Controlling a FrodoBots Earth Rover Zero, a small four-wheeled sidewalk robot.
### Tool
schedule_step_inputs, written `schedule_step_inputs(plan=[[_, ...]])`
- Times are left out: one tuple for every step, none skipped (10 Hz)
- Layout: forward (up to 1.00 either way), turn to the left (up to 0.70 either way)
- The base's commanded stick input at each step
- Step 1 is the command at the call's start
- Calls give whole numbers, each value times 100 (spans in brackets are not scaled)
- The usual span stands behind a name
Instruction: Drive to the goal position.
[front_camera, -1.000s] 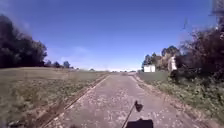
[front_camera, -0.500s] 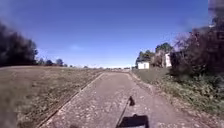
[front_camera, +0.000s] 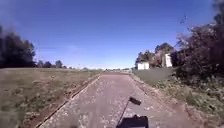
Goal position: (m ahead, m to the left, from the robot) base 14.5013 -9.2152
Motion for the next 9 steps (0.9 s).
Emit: schedule_step_inputs(plan=[[100, 0], [100, 0], [100, 0], [100, 0], [100, 0], [100, 0], [100, 0], [100, 0], [100, 0]])
